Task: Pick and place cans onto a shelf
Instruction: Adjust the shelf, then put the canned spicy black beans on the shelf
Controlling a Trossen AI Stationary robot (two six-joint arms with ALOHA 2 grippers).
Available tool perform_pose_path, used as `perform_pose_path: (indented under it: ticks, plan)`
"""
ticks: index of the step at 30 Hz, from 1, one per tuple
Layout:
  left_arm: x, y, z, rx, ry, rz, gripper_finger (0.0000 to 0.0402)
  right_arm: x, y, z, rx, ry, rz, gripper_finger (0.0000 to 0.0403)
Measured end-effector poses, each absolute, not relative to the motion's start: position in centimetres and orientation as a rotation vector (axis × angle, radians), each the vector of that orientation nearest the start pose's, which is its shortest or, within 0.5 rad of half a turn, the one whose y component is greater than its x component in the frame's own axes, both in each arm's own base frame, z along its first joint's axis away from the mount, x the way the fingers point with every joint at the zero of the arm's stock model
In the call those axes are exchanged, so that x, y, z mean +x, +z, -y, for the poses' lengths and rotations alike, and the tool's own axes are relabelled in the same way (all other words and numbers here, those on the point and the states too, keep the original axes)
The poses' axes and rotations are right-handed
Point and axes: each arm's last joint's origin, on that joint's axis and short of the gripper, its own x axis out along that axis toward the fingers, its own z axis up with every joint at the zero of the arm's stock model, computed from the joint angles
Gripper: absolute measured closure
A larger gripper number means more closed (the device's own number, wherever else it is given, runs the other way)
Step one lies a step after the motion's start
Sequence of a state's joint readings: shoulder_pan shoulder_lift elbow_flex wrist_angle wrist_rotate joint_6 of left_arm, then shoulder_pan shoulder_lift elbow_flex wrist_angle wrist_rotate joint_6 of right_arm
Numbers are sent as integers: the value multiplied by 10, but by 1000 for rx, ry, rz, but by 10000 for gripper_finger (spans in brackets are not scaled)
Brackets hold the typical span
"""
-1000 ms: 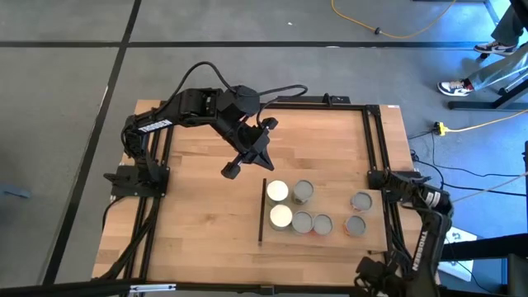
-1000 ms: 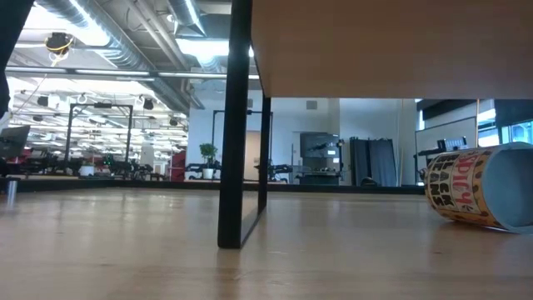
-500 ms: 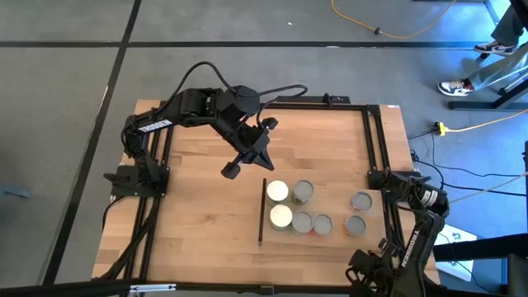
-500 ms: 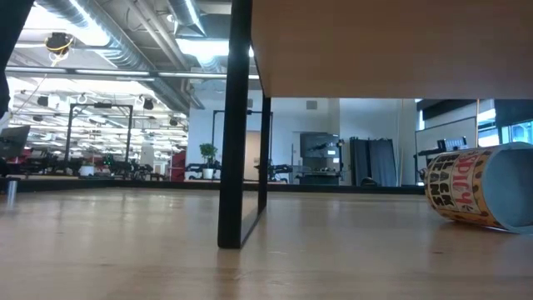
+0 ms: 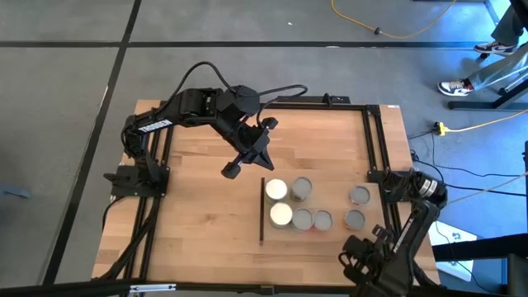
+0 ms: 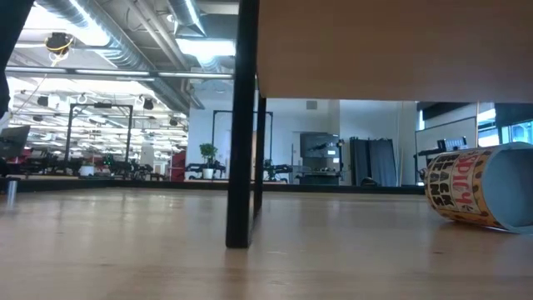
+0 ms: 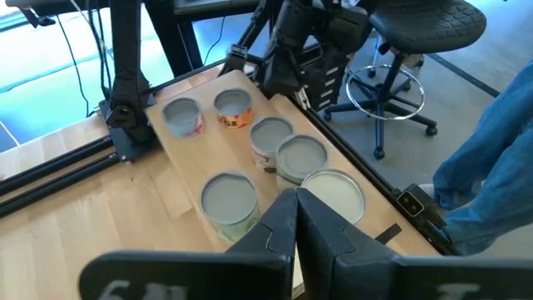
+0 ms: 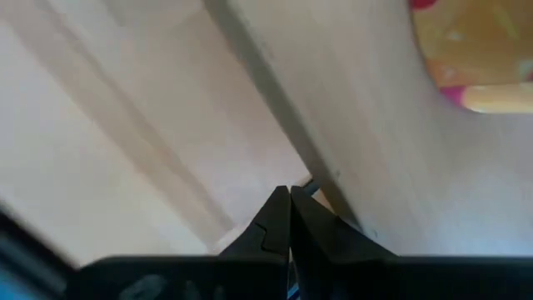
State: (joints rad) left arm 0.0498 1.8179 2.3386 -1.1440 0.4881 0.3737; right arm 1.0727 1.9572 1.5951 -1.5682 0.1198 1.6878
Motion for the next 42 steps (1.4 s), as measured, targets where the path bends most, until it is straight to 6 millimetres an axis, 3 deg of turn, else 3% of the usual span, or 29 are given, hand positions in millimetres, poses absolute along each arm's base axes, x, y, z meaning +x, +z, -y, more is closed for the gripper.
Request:
perform_pose_path:
  ticks: [13,17,23,30,37,42]
  plan:
    - [343,479,-4,190,-529,-517,401,154,240,-242,146,-787,-1337,398]
    - [343,479,-4,190,-529,-517,401,154,247,-235,155,-771,-1326,398]
    - [341,476,-3,178,-533,-552,401,160,275,-248,143,-570,-1320,398]
    - [339,474,1,165,-553,-588,401,167,310,-283,265,-190,-1191,398]
    - [332,474,9,159,-582,-617,401,179,318,-307,373,41,-1094,398]
    - [328,476,15,164,-601,-613,401,189,317,-302,393,20,-1089,389]
